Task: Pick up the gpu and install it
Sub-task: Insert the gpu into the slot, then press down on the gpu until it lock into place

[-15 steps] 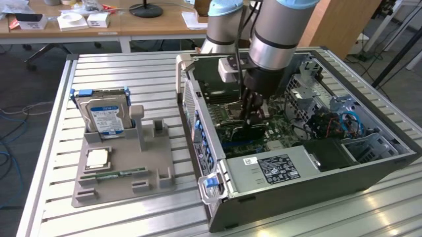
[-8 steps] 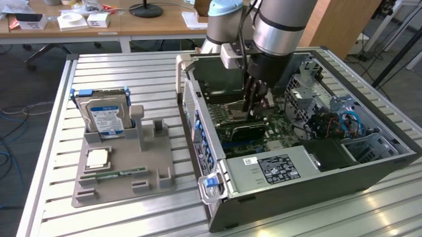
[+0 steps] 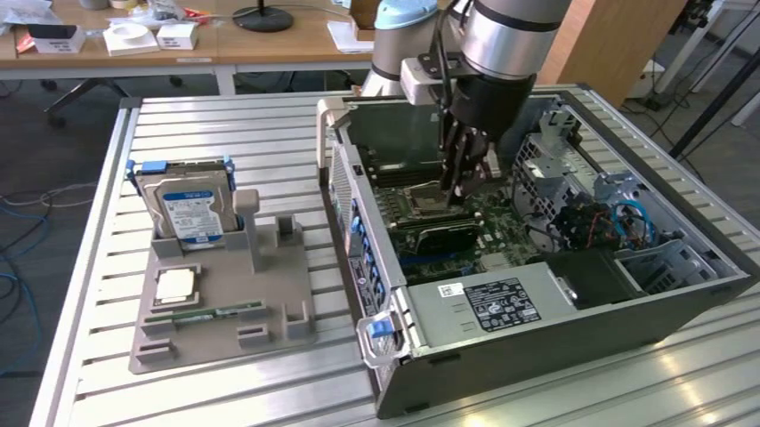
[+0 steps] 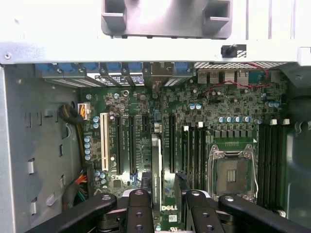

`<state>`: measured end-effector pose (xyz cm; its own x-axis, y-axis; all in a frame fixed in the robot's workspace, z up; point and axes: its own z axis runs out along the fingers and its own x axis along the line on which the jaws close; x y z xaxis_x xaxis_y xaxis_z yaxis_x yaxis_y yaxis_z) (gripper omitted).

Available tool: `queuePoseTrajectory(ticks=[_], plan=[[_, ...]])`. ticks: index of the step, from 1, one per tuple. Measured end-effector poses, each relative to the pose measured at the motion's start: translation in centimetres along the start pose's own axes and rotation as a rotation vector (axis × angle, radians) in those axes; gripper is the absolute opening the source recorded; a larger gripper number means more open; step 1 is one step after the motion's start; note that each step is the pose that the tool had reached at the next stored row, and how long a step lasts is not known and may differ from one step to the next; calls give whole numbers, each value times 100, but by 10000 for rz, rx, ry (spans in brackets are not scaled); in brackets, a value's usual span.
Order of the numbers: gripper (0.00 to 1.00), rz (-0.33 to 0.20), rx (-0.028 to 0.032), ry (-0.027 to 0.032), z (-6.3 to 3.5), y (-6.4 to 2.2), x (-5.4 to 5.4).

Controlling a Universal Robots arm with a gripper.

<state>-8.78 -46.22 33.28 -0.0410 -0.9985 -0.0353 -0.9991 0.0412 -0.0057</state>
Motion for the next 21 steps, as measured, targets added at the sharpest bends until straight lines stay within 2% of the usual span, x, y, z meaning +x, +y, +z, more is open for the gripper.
queuePoseTrajectory(ticks=[2, 16, 17, 19, 20, 21], plan=[[33, 0, 2, 0, -32, 0, -1], [33, 0, 2, 0, -34, 0, -1], [32, 0, 2, 0, -34, 0, -1], [19, 0, 3, -1, -33, 0, -1], [19, 0, 3, 0, -33, 0, -1], [13, 0, 3, 0, -34, 0, -1]])
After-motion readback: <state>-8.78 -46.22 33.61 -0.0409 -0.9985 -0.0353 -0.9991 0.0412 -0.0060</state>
